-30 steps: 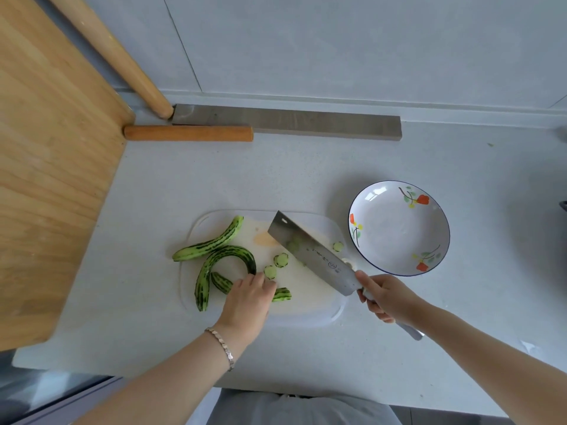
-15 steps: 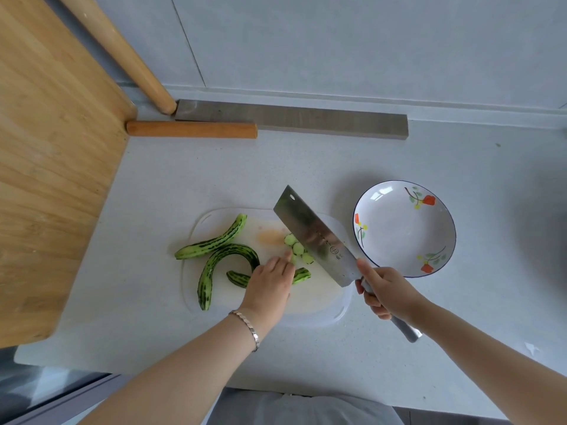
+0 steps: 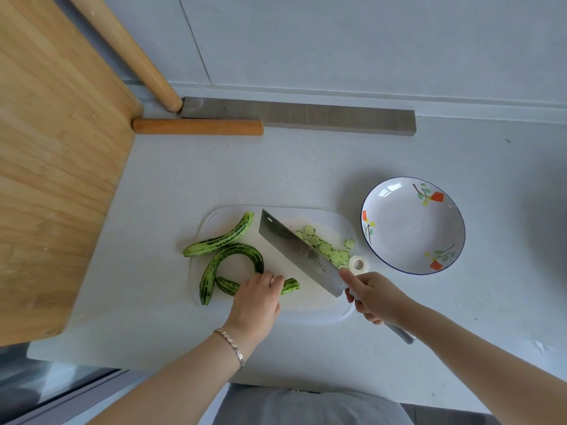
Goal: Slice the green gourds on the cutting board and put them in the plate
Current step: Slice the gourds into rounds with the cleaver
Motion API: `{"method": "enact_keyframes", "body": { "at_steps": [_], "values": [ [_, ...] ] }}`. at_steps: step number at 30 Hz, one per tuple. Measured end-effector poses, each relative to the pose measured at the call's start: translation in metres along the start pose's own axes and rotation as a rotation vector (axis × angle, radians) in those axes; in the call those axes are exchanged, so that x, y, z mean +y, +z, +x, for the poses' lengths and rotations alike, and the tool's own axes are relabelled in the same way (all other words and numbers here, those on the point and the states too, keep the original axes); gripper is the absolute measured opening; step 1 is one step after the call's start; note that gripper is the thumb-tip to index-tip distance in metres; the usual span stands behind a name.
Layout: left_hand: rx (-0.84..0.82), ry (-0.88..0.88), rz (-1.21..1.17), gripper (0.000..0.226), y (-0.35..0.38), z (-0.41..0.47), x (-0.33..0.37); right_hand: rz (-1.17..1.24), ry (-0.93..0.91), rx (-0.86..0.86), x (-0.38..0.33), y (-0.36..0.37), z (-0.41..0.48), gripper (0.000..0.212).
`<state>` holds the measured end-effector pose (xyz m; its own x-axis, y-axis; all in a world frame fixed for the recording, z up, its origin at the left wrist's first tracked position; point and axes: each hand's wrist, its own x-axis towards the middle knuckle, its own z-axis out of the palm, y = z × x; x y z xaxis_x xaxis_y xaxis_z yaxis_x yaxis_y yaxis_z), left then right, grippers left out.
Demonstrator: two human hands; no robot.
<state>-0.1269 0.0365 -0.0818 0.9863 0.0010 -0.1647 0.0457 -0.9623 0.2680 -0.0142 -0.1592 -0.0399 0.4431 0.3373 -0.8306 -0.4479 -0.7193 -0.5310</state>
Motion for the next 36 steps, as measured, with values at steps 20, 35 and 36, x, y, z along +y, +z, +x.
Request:
{"method": "enact_keyframes", "body": {
  "at_steps": [20, 35, 36],
  "values": [
    [-0.001, -0.281, -0.242, 0.025, 0.002, 0.023, 0.024, -0.079, -0.027, 0.091, -0.018, 0.009, -0.019, 0.055],
    [0.041, -0.292, -0.282, 0.019, 0.002, 0.023, 0.027, -0.119, -0.012, 0.086, -0.014, 0.013, -0.015, 0.057],
    [0.05, -0.291, -0.288, 0.017, 0.003, 0.023, 0.028, -0.128, -0.019, 0.097, -0.013, 0.016, -0.014, 0.056]
  ]
}}
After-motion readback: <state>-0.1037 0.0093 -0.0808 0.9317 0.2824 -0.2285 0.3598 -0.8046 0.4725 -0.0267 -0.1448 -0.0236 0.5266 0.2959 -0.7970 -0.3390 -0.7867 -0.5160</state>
